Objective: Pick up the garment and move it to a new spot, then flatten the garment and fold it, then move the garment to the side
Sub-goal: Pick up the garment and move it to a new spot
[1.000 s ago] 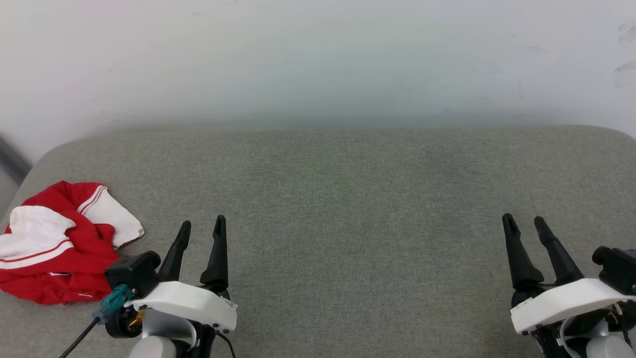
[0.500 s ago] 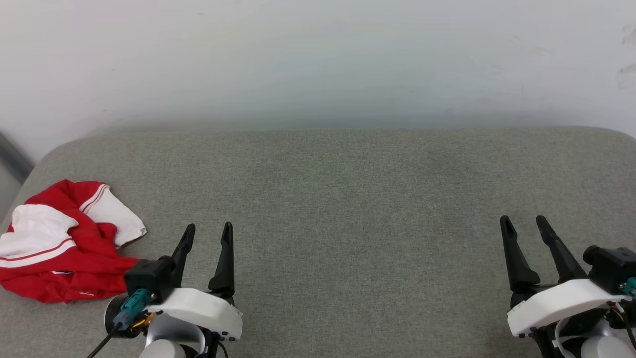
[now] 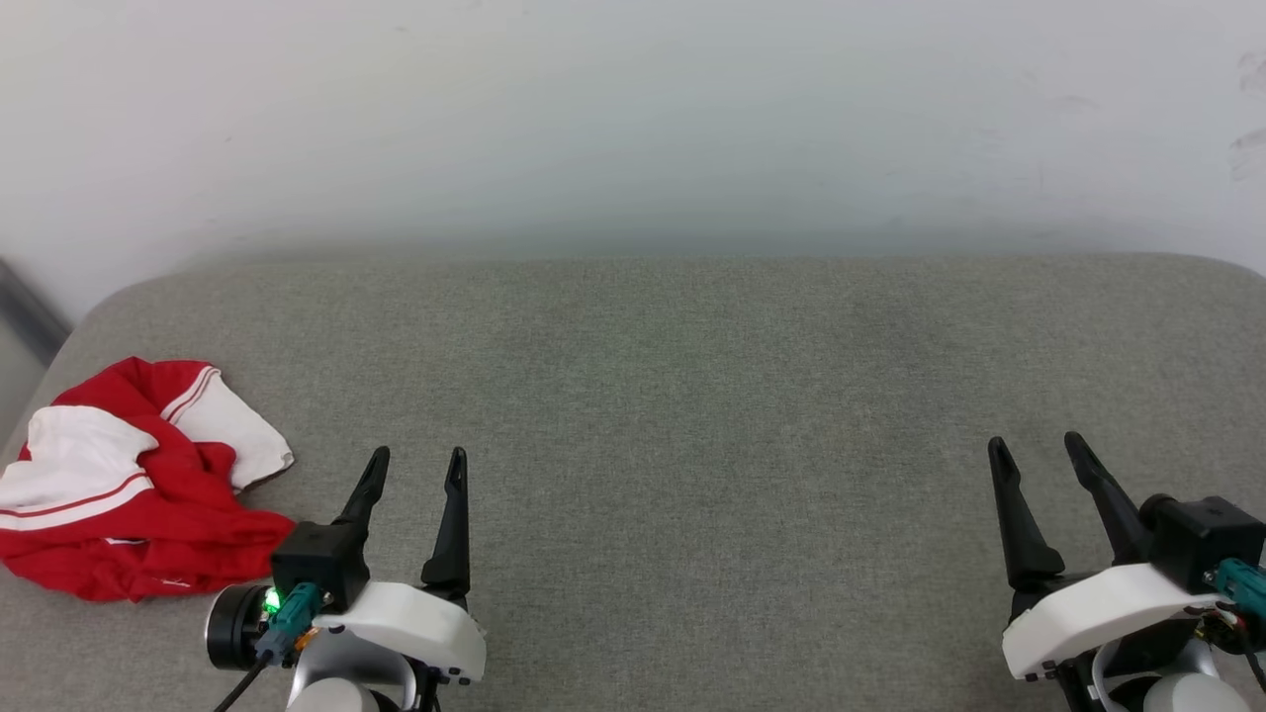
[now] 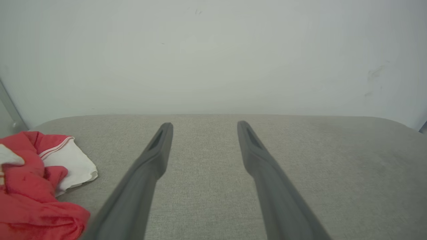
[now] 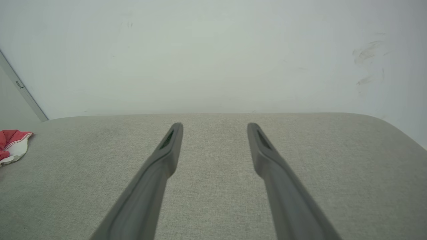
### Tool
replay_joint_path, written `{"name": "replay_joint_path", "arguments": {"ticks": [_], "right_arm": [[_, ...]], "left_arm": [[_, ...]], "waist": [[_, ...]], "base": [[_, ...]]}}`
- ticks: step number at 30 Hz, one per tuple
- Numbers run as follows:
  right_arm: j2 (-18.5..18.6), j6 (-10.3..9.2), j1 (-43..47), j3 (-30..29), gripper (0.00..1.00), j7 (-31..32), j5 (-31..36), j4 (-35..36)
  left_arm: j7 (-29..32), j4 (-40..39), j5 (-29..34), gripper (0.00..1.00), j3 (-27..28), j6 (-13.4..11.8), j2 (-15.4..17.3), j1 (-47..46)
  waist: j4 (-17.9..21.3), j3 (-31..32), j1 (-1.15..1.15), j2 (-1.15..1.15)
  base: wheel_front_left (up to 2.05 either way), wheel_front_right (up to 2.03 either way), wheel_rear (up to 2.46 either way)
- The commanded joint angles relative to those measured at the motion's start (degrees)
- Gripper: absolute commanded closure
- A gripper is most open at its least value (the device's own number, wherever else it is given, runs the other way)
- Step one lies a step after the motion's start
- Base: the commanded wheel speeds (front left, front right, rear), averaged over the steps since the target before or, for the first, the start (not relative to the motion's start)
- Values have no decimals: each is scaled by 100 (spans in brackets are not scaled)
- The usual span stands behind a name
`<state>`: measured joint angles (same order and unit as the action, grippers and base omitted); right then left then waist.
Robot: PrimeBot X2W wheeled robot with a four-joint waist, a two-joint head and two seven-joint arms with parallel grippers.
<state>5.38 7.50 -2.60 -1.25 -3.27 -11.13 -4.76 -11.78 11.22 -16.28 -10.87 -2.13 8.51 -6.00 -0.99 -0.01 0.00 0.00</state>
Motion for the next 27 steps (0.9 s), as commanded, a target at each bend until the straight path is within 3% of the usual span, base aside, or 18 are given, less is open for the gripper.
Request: {"name": "replay_joint_path", "arguments": {"ticks": [1,21,27], "right_arm": [[-14,-1,22,-6,0,-45,153,55],[-151,-2,21,-101,0,-247,844,60],[-182,-2,56,-107,0,-296,1052,137]], "left_arm": [[-54,-20,141,0,-10,-37,26,-87],[-273,158,815,0,1,0,-26,-119],[-329,182,924,0,54,30,-97,-144]], "waist": [[-5,1,0,0],[-54,24,0,0],[-230,25,0,0]], "base": [[0,0,0],[0,0,0],[0,0,0]]}}
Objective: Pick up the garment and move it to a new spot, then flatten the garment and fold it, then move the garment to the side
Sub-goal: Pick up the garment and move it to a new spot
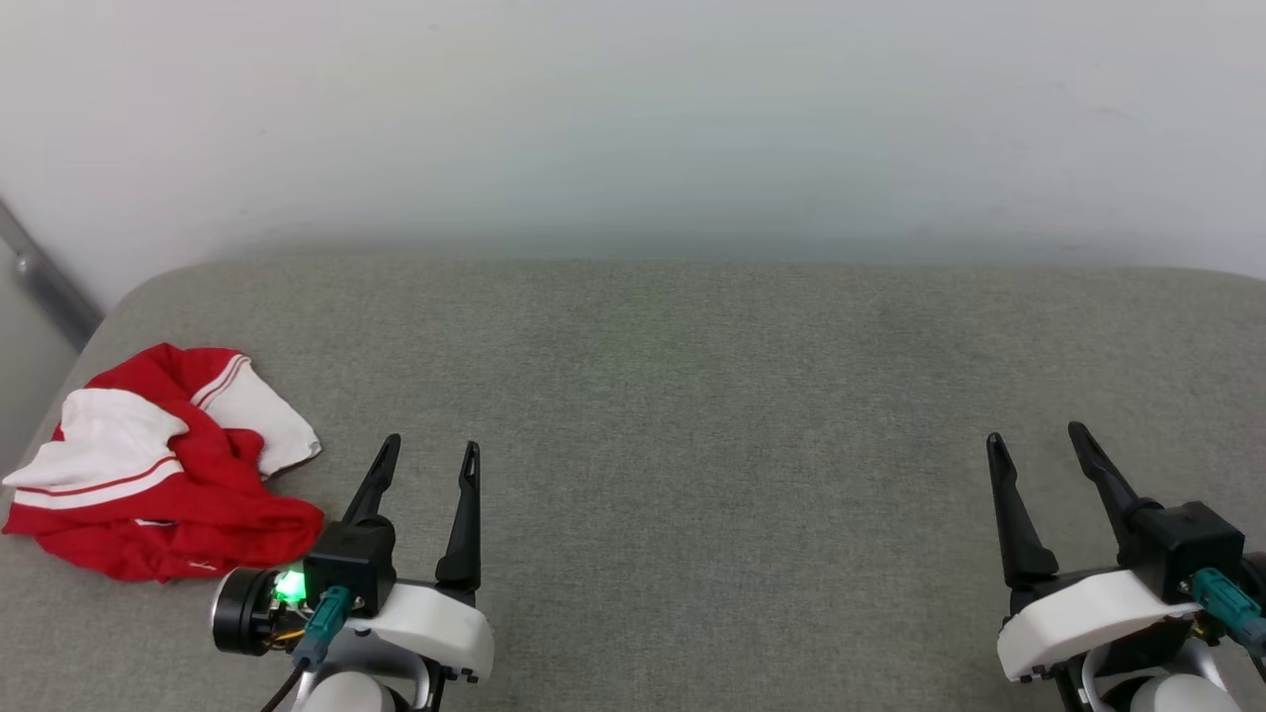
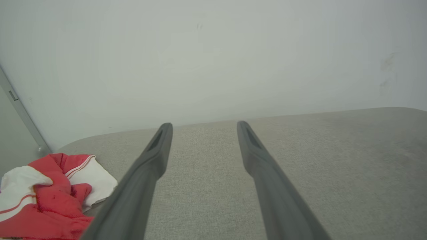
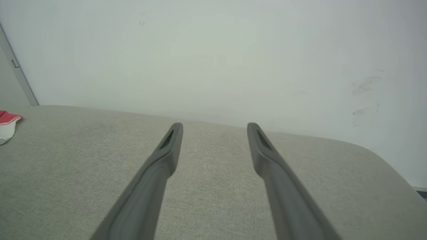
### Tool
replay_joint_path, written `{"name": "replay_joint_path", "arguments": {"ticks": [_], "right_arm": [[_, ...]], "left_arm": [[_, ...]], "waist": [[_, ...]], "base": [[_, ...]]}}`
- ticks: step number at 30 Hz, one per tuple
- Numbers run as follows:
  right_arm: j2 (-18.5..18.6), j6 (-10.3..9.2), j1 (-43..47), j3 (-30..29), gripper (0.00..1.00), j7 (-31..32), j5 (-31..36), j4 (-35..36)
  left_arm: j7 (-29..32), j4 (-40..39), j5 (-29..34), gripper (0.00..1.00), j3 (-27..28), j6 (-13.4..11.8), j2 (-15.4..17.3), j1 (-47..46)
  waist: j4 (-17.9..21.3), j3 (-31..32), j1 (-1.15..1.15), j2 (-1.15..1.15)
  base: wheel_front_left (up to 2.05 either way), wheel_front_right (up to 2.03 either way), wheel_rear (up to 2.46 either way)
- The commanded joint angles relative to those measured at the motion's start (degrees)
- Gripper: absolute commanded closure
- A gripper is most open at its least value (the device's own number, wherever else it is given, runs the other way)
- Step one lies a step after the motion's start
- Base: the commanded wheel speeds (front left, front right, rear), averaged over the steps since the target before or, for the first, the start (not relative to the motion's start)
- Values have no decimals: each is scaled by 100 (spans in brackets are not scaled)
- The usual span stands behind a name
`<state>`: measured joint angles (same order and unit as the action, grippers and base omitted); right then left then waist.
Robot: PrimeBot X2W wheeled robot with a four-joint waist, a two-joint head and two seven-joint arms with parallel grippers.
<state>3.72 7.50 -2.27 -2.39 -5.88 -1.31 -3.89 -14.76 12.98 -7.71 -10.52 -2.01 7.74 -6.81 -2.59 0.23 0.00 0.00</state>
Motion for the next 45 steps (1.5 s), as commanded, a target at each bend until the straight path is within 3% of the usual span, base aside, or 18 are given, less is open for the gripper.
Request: {"name": "replay_joint_path", "arguments": {"ticks": [1,20,27,37,45], "right_arm": [[-18,-2,30,11,0,-40,115,74],[-24,-2,3,266,0,48,-10,348],[-3,-2,-112,428,0,95,-39,433],[64,-2,-257,504,0,171,-86,531],[170,-2,-487,596,0,308,-62,630]], "left_arm": [[-47,-1,104,0,20,29,-22,-77],[-47,135,-229,0,679,-22,-167,-43],[-47,91,-293,0,916,-32,-220,27],[-47,7,-295,0,1102,-35,-325,-96],[-47,140,-326,0,1177,31,-339,-718]], "waist": [[-123,-2,0,0],[-1923,-111,0,0],[-2419,-193,0,0],[-2596,-344,0,0],[-2299,-693,0,0]], "base": [[0,0,0],[0,0,0],[0,0,0],[0,0,0],[0,0,0]]}}
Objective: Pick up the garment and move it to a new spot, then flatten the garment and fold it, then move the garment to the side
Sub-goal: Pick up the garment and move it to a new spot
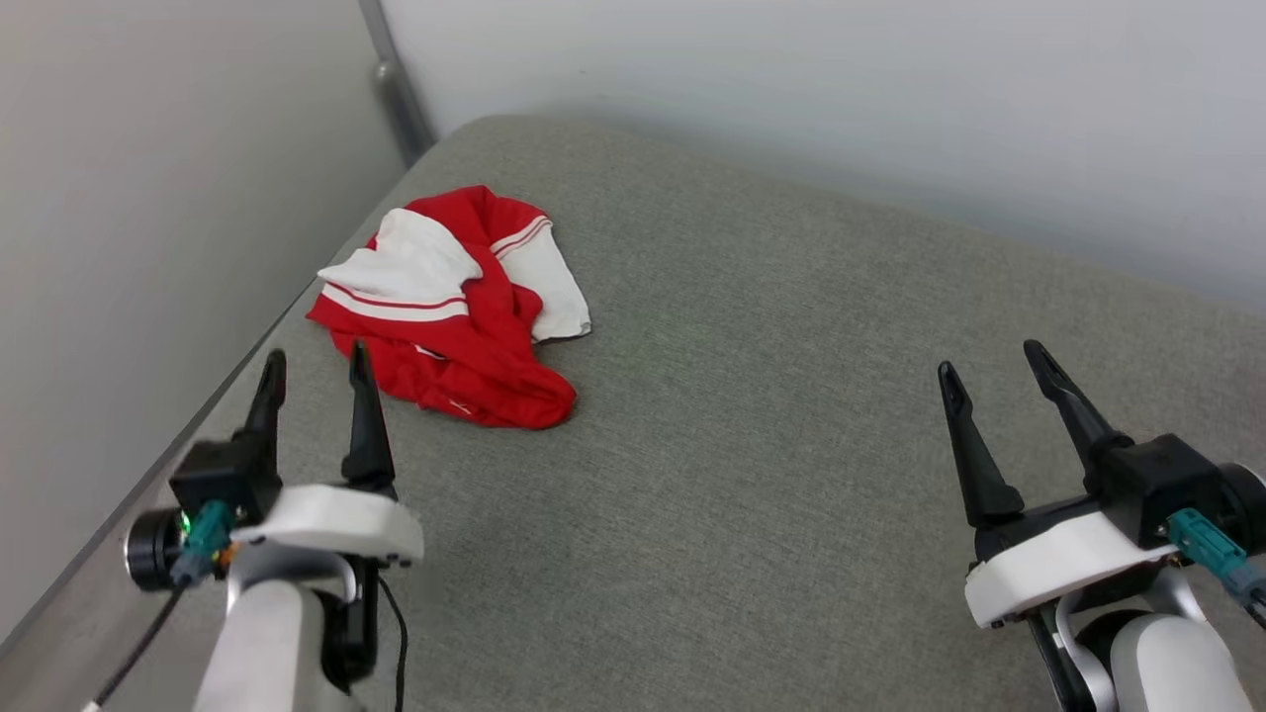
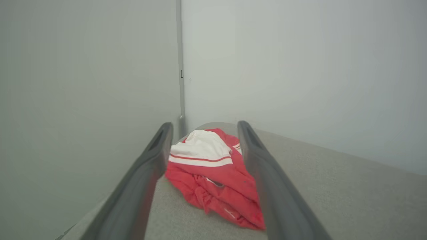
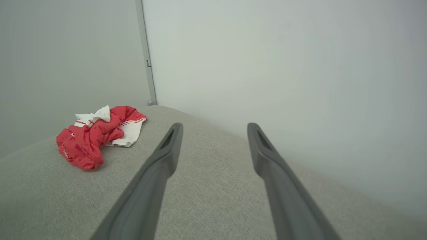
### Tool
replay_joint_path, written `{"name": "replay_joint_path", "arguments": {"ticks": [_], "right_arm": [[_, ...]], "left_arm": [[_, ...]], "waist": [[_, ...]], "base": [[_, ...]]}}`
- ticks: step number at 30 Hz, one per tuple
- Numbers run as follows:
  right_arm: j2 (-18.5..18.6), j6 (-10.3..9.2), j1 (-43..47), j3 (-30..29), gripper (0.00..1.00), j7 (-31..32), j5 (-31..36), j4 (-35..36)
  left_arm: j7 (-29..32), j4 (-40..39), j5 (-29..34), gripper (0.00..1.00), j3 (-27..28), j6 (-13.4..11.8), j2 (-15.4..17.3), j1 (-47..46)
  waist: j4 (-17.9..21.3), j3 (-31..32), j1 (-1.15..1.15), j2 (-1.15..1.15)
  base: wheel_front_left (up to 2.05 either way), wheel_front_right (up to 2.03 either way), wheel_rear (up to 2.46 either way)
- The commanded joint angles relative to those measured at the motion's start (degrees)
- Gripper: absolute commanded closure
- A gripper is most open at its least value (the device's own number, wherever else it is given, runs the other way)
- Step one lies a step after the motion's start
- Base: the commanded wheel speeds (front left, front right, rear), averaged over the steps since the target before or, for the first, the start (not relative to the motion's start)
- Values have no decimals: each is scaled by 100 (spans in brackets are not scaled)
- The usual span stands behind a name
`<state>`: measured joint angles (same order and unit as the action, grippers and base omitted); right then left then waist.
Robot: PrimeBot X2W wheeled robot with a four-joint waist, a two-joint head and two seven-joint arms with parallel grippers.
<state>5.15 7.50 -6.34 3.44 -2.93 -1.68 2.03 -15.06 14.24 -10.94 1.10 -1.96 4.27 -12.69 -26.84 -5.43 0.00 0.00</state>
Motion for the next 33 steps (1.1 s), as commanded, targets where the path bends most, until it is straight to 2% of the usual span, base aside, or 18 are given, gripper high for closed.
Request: {"name": "replay_joint_path", "arguments": {"ticks": [1,5,13,17,22,28,33], "right_arm": [[26,-2,-115,23,0,43,-52,62],[152,-2,-324,91,0,101,-46,159],[362,-3,-711,234,0,295,-218,405],[424,-3,-869,304,0,266,-276,513],[431,-3,-1022,347,0,193,-320,515],[402,-3,-1174,384,0,116,-374,443],[419,-3,-1252,398,0,74,-372,391]], "left_arm": [[-17,74,-20,0,40,39,50,-303],[237,384,-218,0,202,138,287,-1202],[1430,1005,-630,0,572,497,1240,-2690],[2465,1435,-851,0,659,655,1776,-3027],[3994,2029,-1204,0,648,804,2245,-3161],[5248,2493,-1663,0,672,876,2462,-3002],[6199,2871,-2028,0,746,776,2311,-2790]], "waist": [[197,-208,0,0],[524,-577,0,0],[1279,-1425,0,0],[1546,-1788,0,0],[1739,-2073,0,0],[1875,-2281,0,0],[1951,-2354,0,0]], "base": [[0,0,0],[0,0,0],[0,0,0],[0,0,0],[0,0,0],[0,0,0],[0,0,0]]}}
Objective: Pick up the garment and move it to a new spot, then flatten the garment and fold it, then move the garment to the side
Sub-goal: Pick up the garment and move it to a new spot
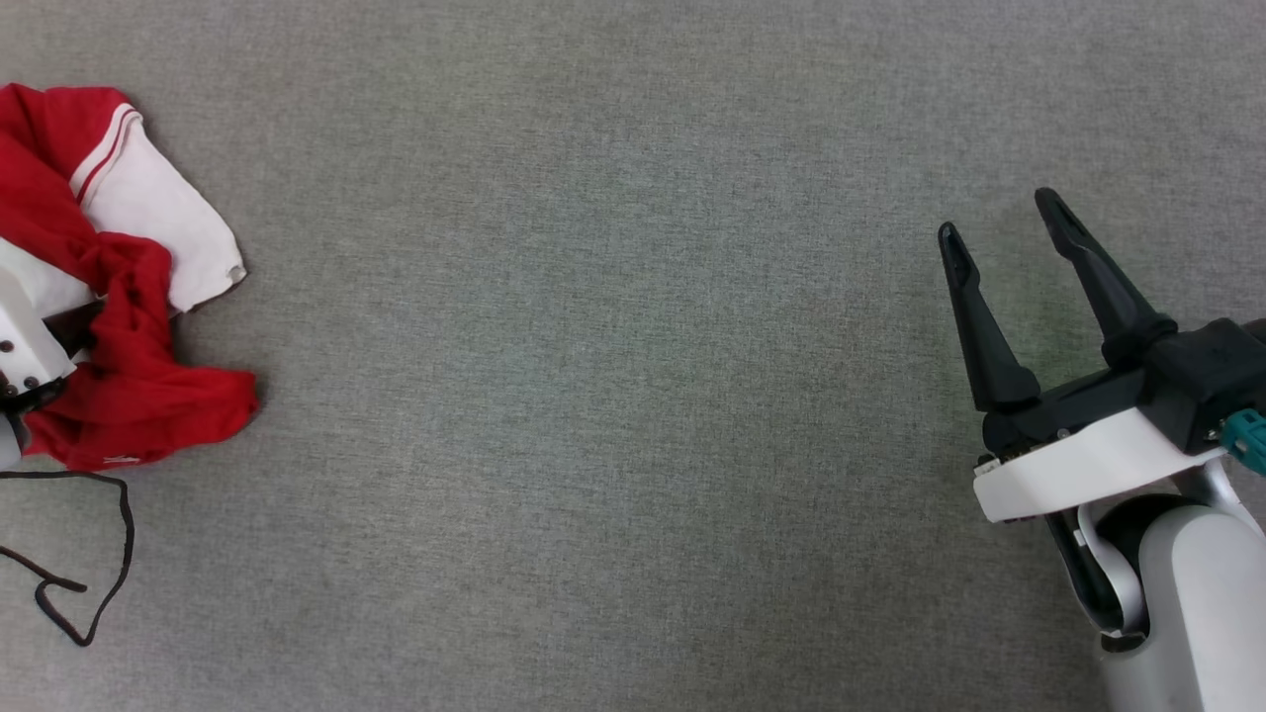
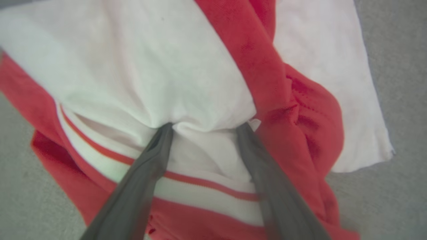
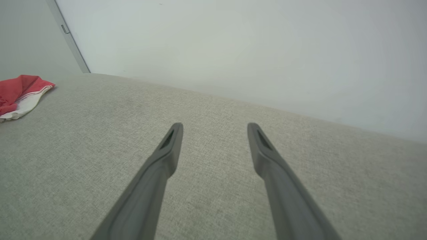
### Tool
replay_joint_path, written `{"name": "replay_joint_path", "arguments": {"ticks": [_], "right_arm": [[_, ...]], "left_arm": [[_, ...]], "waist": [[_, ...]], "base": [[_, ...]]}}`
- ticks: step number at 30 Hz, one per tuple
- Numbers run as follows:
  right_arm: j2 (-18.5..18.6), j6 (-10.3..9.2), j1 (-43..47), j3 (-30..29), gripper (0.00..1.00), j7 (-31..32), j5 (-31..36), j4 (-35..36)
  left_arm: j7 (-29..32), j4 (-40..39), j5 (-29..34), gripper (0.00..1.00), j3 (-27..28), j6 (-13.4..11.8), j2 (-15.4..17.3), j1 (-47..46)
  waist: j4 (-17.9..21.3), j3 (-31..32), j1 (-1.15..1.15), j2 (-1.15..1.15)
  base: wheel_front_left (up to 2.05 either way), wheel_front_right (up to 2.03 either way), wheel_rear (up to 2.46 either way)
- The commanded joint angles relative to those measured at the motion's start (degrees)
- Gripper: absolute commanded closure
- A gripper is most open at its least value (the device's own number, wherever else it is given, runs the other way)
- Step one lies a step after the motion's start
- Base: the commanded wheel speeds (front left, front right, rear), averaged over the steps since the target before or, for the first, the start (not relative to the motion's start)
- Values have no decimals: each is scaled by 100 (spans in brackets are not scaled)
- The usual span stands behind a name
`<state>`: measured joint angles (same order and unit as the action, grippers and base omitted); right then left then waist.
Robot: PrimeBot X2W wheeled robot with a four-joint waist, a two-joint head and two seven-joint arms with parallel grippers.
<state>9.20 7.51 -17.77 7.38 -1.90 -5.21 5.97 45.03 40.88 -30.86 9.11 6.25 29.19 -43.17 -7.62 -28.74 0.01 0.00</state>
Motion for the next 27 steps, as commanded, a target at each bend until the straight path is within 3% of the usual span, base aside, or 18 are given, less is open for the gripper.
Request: {"name": "replay_joint_path", "arguments": {"ticks": [1,4,5,9,16,23,27], "right_arm": [[-8,-4,-115,2,0,-45,-54,-18],[-15,-4,-122,-40,0,-67,-68,-40],[-7,-4,-126,-55,0,-76,-54,-45],[-27,-4,-82,-115,0,-110,-53,-75],[-161,-4,130,-205,0,-122,-108,-148],[-322,-4,392,-306,0,-136,-69,-186],[-383,-4,540,-389,0,-119,-59,-190]], "left_arm": [[274,226,-60,0,-51,-72,-208,310],[219,153,-140,92,-7,-118,-317,395],[168,122,-141,100,6,-144,-326,414],[-353,-118,40,100,12,-244,-199,391],[-1912,-679,585,100,-17,-548,13,128],[-3363,-1081,1012,100,-208,-648,-77,-93],[-3775,-1220,1140,100,-331,-621,-164,-160]], "waist": [[45,-32,-1,0],[72,-30,-1,0],[80,-16,-1,0],[77,146,-1,0],[-16,648,-1,0],[-10,1348,-1,0],[69,1646,-1,0]], "base": [[0,0,0],[0,0,0],[0,0,0],[0,0,0],[0,0,0],[0,0,0],[0,0,0]]}}
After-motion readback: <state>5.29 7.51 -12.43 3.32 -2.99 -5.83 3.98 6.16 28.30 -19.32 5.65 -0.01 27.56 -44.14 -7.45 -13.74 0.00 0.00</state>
